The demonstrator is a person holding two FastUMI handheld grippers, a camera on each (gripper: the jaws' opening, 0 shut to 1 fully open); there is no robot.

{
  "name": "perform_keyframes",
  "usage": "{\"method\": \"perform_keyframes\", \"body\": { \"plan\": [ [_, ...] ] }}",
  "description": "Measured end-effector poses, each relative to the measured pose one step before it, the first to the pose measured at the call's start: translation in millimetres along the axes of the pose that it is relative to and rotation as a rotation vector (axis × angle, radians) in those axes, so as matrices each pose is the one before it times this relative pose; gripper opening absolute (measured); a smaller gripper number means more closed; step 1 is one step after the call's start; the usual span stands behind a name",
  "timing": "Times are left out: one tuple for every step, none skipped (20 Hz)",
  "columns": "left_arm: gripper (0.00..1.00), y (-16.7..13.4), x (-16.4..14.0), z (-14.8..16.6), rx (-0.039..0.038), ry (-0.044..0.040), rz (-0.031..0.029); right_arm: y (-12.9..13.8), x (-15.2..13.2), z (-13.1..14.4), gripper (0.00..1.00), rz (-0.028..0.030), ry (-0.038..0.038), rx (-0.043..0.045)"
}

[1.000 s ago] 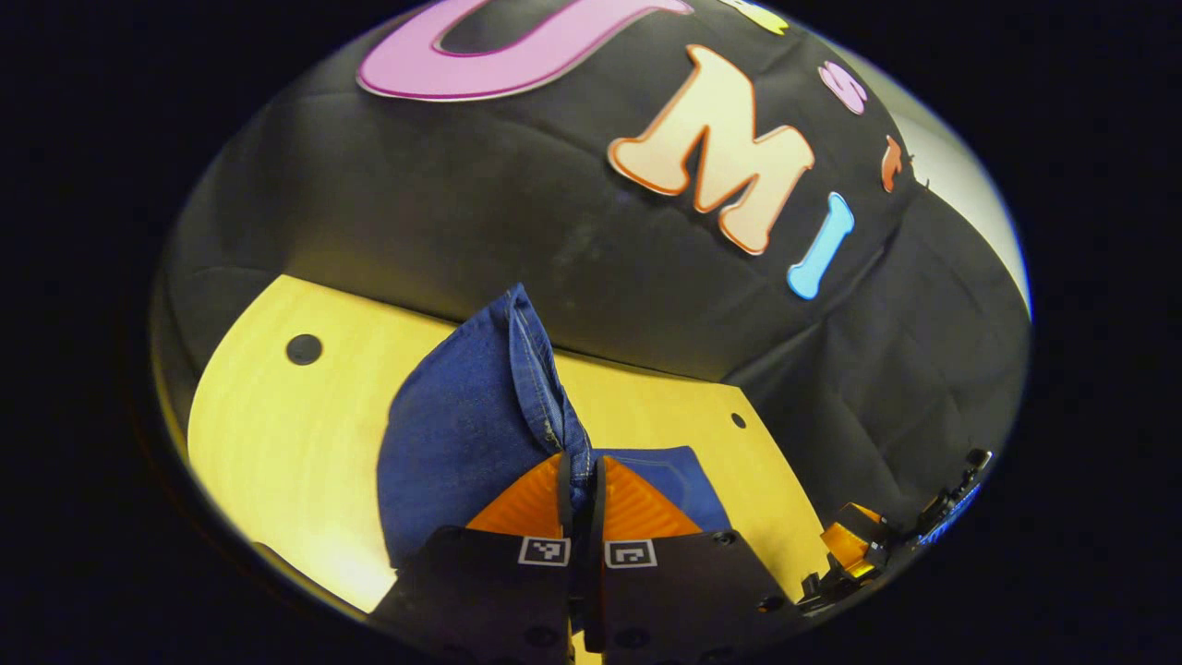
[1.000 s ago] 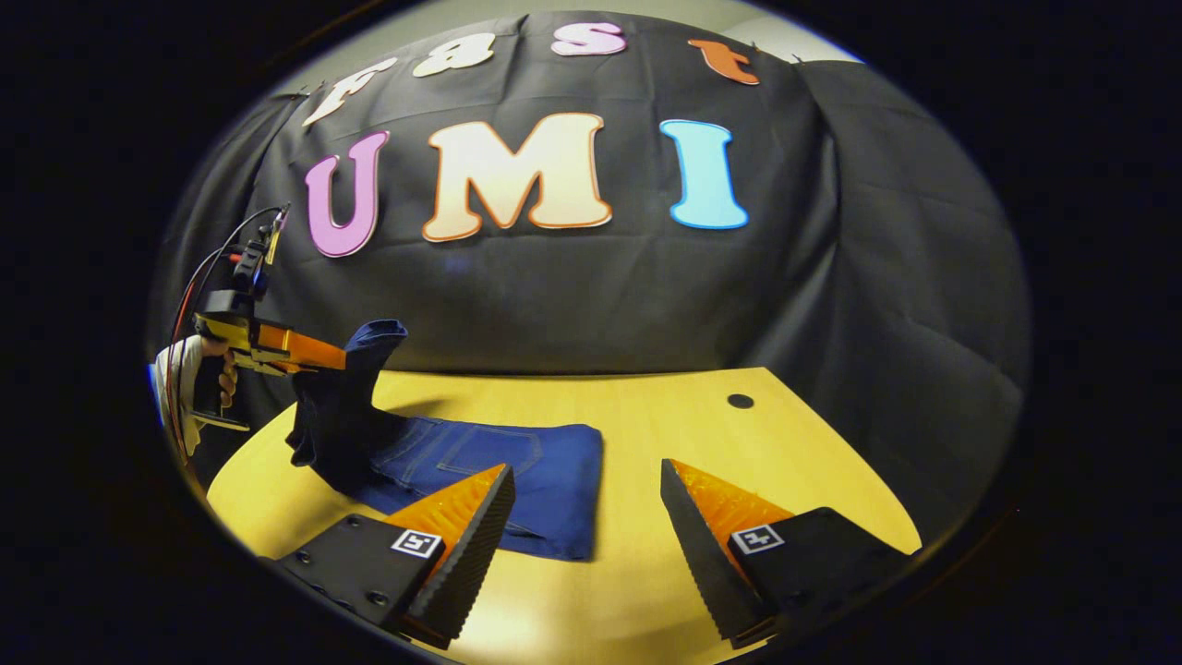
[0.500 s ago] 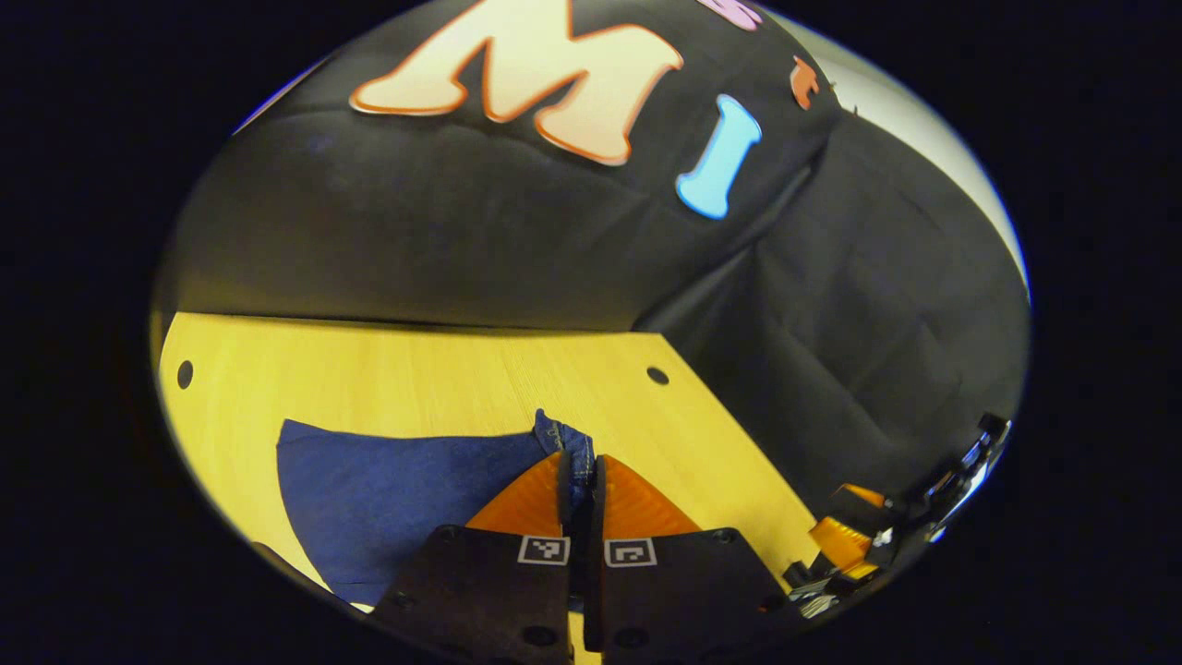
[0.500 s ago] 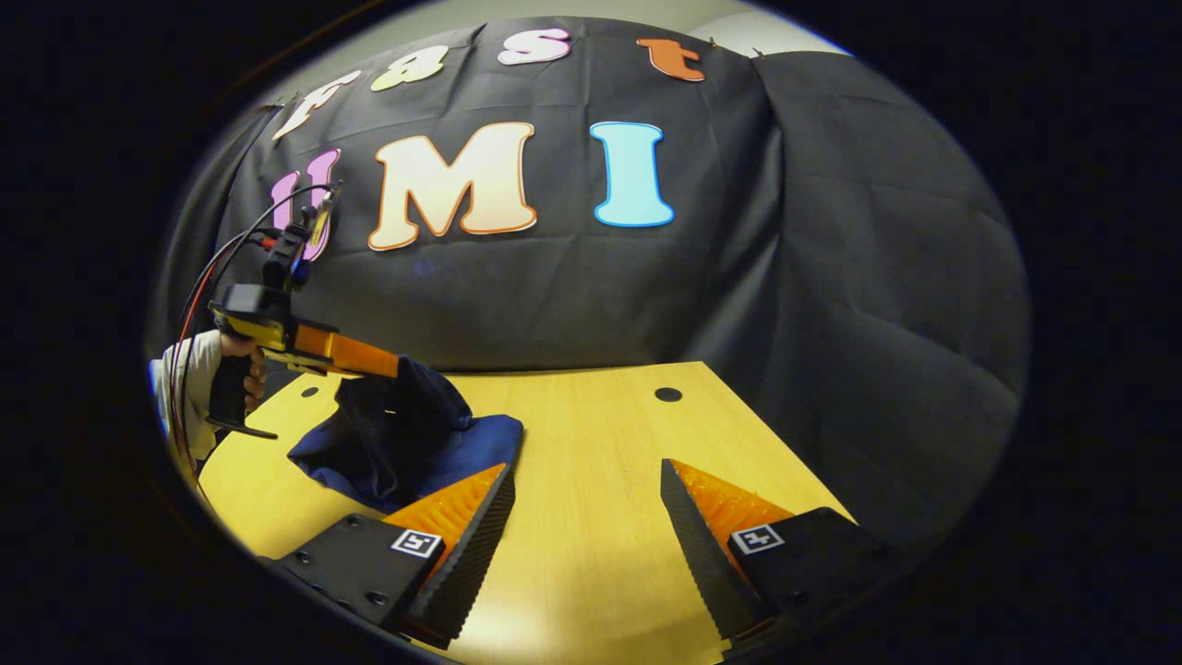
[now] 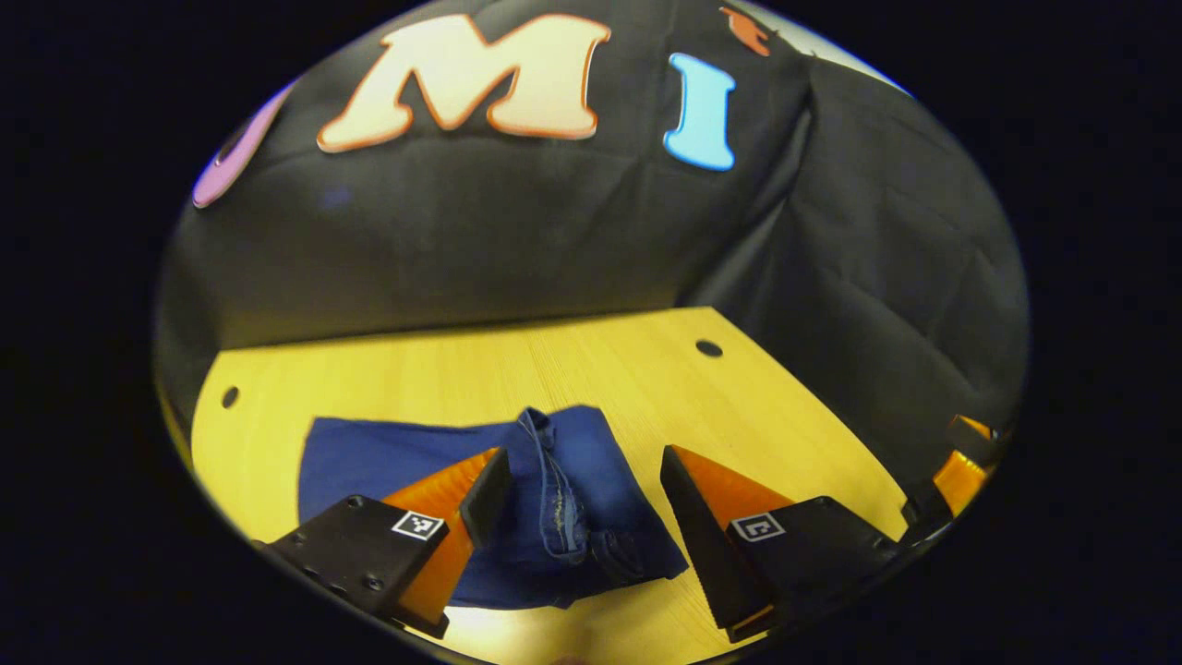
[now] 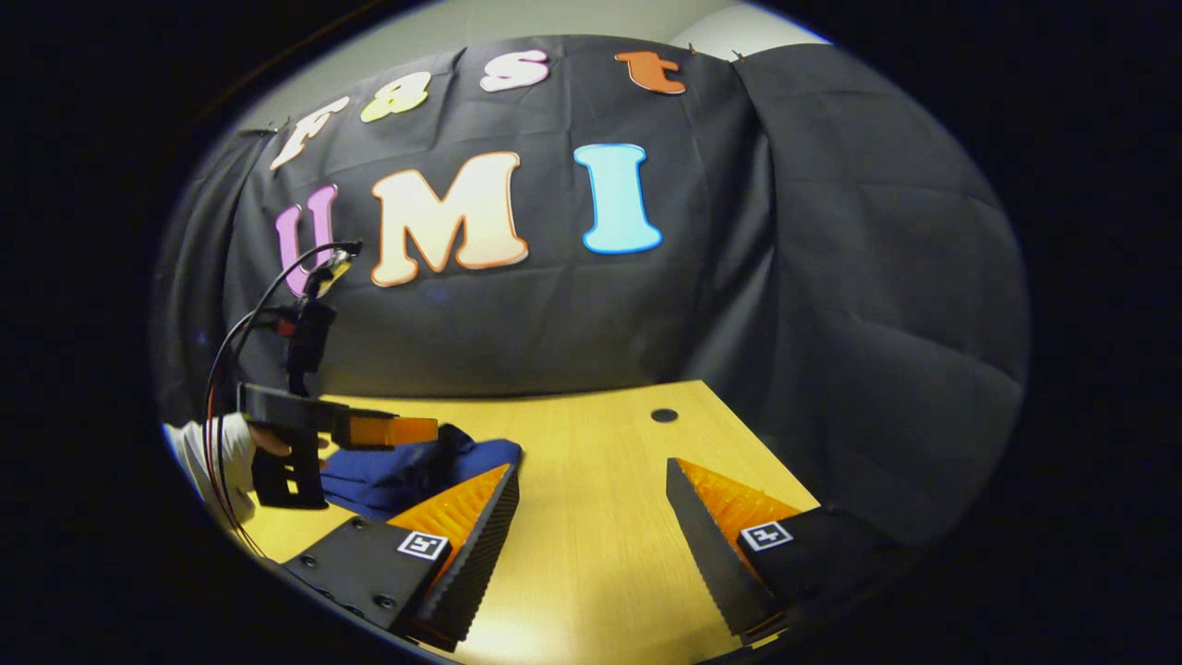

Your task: Grasp the waist and the cuffs of the jeans and fold them to make the two legs overlap; first hold the waist and fold one-third of the jeans toward the cuffs, then hold the cuffs and fold the remaining one-third in the same direction to finish folding.

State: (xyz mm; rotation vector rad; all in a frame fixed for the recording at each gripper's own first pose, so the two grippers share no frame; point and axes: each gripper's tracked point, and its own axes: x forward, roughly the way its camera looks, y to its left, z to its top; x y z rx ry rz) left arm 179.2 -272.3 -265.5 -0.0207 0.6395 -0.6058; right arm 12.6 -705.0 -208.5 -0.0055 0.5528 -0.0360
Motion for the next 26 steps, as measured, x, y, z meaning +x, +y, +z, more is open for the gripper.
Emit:
{"method": "perform_keyframes", "body": {
  "plan": [
    [0.96, 6.59, -25.66, 14.88, -0.0043, -0.06343, 0.03058, 9.72, -1.75, 13.52, 0.98, 0.02472, -0.03154, 0.00447],
    [0.96, 9.2, -25.56, 17.42, -0.01064, -0.06335, 0.03894, 11.67, -0.09, 14.01, 0.99, 0.02418, -0.03531, 0.00327],
    [0.96, 10.15, -23.44, 17.76, -0.00601, -0.06692, 0.03328, 14.42, -2.96, 15.16, 0.99, 0.02446, -0.03295, 0.00384],
    [0.96, 13.05, -22.05, 16.64, 0.00685, -0.05604, 0.03467, 14.65, -2.95, 15.91, 0.99, 0.02322, -0.03424, 0.00913],
    [0.95, 13.79, -20.88, 12.25, 0.00934, -0.03833, 0.03834, 17.83, -4.73, 14.8, 0.98, 0.02696, -0.03329, 0.01251],
    [0.95, 14.96, -18.5, 8.5, 0.01966, -0.01821, 0.02122, 19.19, -4.75, 14.51, 0.98, 0.03584, -0.03609, 0.01275],
    [0.95, 18.2, -21.41, 7.79, 0.02549, -0.00637, 0.0303, 19.9, -5.51, 12.65, 0.98, 0.03147, -0.02953, 0.00818],
    [0.95, 14.52, -17.59, 6.26, 0.02226, -0.00526, 0.02454, 14.51, -4.05, 8.36, 0.98, 0.01953, -0.01658, 0.00413],
    [0.96, 14.26, -20.09, 9.48, 0.01912, -0.00856, 0.01851, 13.18, -7.39, 5.39, 0.95, 0.01204, -0.0086, 0.00548],
    [0.95, 12.21, -16.09, 8.43, 0.00699, -0.02187, 0.02068, 12.02, -8.57, 5.76, 0.98, 0.00962, -0.00778, 0.00907],
    [0.95, 6.93, -12.27, 6.13, 0.00297, -0.01558, 0.01101, 11.78, -10.16, 6.74, 0.98, 0.0082, -0.0127, 0.0091],
    [0.95, 6.75, -11.56, 5.05, 0.00243, -0.01325, 0.01088, 11.68, -7.73, 5.24, 0.98, 0.01022, -0.01441, 0.00118],
    [0.94, 7.63, -10.39, 3.93, 0.003, -0.01261, 0.01278, 10.13, -9.44, 3.51, 1.0, 0.00835, -0.01135, -0.00771],
    [0.95, 6.16, -9.1, 3.16, -0.00255, -0.01248, 0.00831, 8.66, -6.95, 0.65, 0.98, 0.00706, -0.00407, -0.0115],
    [0.94, 3.88, -9.4, 1.58, -0.00765, -0.00433, 0.00457, 9.23, -7.13, 1.82, 0.98, 0.00932, -0.00407, -0.00807],
    [0.95, 3.29, -6.98, 0.97, -0.00334, 0.0007, -0.00192, 8.21, -5.36, 2.02, 0.98, 0.00915, -0.00398, -0.00385],
    [0.95, 2.88, -7.4, 1.52, 0.00214, -0.00376, 0.00068, 5.98, -5.66, 4.1, 0.95, 0.00358, -0.00807, -0.00225],
    [0.95, 2.34, -4.18, 2.4, 0.00555, -0.00471, 0.00107, 3.51, -4.67, 3.22, 0.95, 0.00165, -0.00863, -0.00181],
    [0.94, 2.44, -5.6, 2.5, 0.00508, -0.00487, 0.0009, 3.85, -4.69, 2.16, 0.95, 0.00145, -0.00298, -0.00089],
    [0.94, -0.15, -2.33, 3.2, 0.00076, -0.00705, -0.00622, 2.78, -3.53, 2.13, 1.0, -0.00002, -0.00319, -0.0001],
    [0.95, -2.0, -2.49, 3.44, -0.00218, -0.00928, -0.01185, 1.74, -2.79, 2.63, 1.0, -0.0002, -0.00435, -0.00053],
    [0.94, -1.7, -1.14, 3.98, -0.00582, -0.0066, -0.00836, 1.01, -1.76, 2.32, 0.98, -0.00149, -0.00464, -0.00004],
    [0.95, 0.82, -2.01, 1.74, -0.00668, -0.0036, -0.00327, 1.1, -3.72, 2.06, 0.98, -0.00049, -0.00274, 0.00209],
    [0.95, 0.94, -0.5, 2.3, -0.00367, -0.00197, 0.00138, 0.47, -3.29, 2.53, 0.95, -0.00131, -0.00318, 0.00065],
    [0.95, -0.1, -0.55, 0.9, -0.00178, -0.00366, -0.00154, 0.37, -3.22, 2.69, 0.95, -0.00062, -0.00469, -0.00194],
    [0.95, -1.88, 0.05, 3.34, 0.00298, -0.0037, -0.00235, -0.51, -1.97, 1.83, 0.95, -0.00244, 0.00004, -0.00574]
  ]
}}
